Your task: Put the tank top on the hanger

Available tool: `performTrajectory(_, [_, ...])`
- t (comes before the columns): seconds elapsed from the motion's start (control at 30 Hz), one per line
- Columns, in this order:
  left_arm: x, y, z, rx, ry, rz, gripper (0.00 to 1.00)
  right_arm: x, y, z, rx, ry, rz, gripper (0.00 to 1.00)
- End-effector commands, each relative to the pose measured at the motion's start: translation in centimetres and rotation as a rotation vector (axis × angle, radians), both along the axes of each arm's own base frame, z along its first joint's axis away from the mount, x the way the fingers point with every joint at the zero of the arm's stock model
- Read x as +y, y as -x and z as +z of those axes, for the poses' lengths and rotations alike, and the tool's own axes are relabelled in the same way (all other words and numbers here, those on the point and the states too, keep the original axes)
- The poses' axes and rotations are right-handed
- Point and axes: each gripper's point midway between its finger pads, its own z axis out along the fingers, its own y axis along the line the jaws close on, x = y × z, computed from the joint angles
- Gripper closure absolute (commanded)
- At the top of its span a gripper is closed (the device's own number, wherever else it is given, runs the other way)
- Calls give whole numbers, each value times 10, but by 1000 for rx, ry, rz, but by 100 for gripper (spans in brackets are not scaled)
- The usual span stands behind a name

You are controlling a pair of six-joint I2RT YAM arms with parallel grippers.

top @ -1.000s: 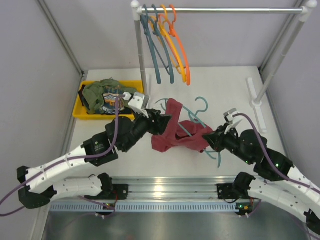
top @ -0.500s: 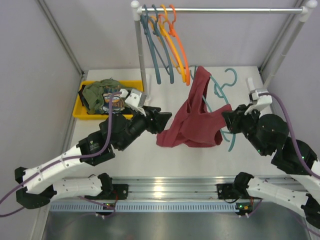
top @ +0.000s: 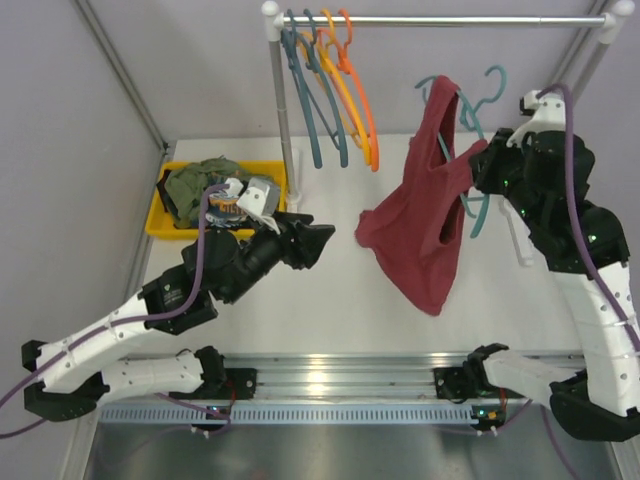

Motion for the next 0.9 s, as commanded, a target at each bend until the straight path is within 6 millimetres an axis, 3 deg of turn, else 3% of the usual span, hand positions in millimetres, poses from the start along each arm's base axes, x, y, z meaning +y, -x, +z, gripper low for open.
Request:
performTrajectory(0.0, [10,5,25,-46,31,-2,43,-2,5,65,-160,-57,81,100])
performTrajectory(0.6, [18,14,38,-95,35,-42,42,-67,-22,112,-213,-19,-32,100])
performTrajectory(0.87, [15,14,37,-123,17,-54,41,-94,-38,120,-228,-4,-87,100])
